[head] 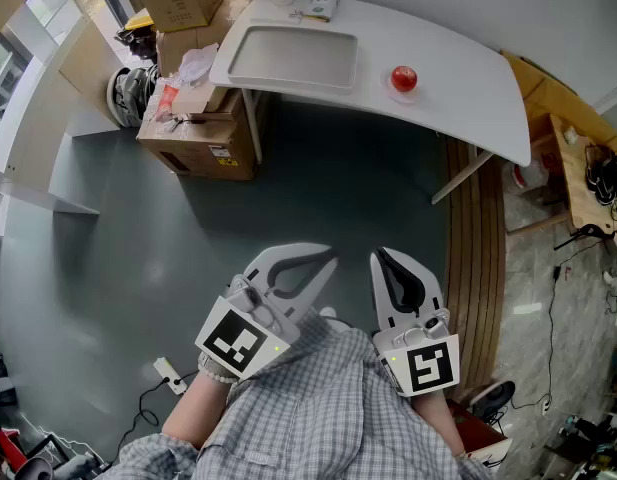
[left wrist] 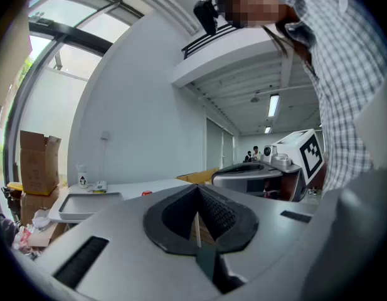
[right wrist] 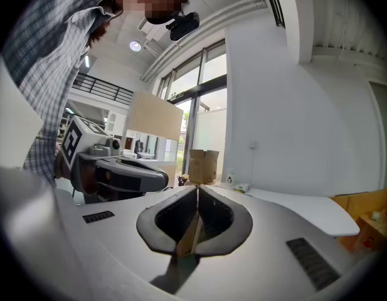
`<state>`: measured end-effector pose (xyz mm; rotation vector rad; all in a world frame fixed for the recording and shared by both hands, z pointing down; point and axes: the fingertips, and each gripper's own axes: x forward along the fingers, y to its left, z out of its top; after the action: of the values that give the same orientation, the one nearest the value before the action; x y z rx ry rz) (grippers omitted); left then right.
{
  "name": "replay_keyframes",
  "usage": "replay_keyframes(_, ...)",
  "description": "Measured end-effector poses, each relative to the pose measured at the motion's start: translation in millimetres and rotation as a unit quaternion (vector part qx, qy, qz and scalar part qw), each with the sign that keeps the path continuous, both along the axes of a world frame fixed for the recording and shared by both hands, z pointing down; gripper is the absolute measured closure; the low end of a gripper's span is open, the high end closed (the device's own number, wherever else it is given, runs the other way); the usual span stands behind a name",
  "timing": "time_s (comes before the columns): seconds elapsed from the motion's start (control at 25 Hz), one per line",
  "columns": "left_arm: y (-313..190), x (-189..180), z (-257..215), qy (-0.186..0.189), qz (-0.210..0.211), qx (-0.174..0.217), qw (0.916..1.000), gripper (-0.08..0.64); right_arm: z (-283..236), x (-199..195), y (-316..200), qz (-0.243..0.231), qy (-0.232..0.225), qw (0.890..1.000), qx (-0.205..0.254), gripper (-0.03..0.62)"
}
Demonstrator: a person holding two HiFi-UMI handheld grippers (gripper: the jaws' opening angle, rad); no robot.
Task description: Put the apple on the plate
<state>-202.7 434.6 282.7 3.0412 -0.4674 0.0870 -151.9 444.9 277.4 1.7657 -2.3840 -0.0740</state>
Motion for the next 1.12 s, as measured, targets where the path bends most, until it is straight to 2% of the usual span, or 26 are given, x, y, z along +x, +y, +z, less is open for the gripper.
replay_keyframes(0.4,0.0,0.3,-1.1,0.002,0.002,0.004,1.0000,0.555,-0.4,-1.2,-0.3,0.001,0.000,1.000,0.000,0.568)
replay_keyframes(0.64,-6.5,-8.6,-1.7,0.004,-0.005,-0.001,1.0000,0.555,-9.5,6.7,-2.8,0.018,-0.054,0.998,0.012,0.568)
replay_keyframes(0.88,-16.4,-28.7,0.6,0.002,-0.013,-0.004,0.9999,0.555,-9.5,0.8,-7.0,0.027,-0.012,1.000,0.009,0.569)
replay_keyframes(1.12,-27.3,-46.8,2.8,-0.002,-0.009,0.010,0.9999,0.555,-8.3,-13.4,-9.9,0.034,0.003,0.999,0.015,0.569)
